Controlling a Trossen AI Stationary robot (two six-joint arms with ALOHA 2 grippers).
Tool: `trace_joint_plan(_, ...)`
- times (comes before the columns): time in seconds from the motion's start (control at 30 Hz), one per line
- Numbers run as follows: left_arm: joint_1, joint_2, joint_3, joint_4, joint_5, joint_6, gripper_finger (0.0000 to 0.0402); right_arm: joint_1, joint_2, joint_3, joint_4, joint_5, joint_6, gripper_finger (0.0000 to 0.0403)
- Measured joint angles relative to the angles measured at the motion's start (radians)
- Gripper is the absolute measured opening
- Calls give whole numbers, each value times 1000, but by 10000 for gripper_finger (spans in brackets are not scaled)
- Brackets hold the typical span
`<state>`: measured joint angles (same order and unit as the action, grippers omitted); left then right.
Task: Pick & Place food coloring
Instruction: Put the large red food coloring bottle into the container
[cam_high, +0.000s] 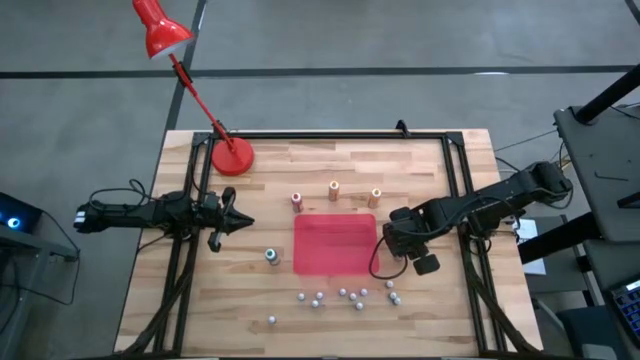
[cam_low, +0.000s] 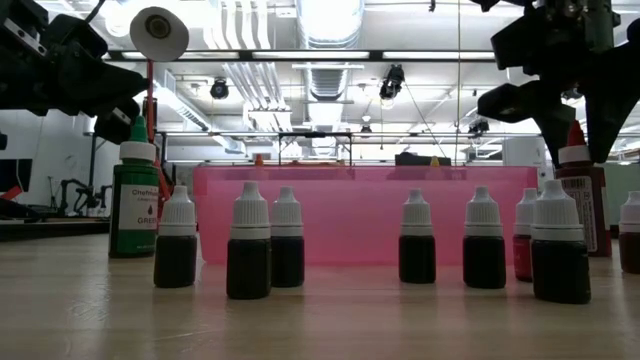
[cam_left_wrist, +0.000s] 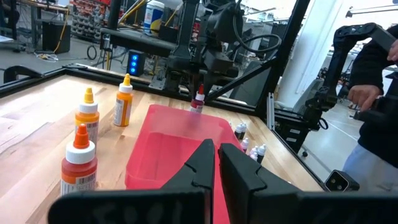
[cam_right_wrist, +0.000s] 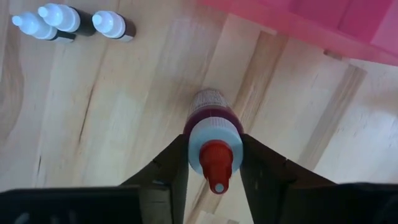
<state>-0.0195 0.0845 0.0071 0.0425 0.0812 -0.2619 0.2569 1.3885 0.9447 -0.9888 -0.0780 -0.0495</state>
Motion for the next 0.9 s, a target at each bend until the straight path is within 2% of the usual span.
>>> trace_joint_plan(0.3, 0, 0, 0, 0, 0, 0, 0, -11, -17, 78, -123, -1, 16, 109)
trace_joint_plan(0.6, 0, 0, 0, 0, 0, 0, 0, -51, 7, 255, -245, 1, -2, 110)
trace_joint_plan(0.9, 0, 0, 0, 0, 0, 0, 0, -92, 98, 450, -332, 1, -39, 110)
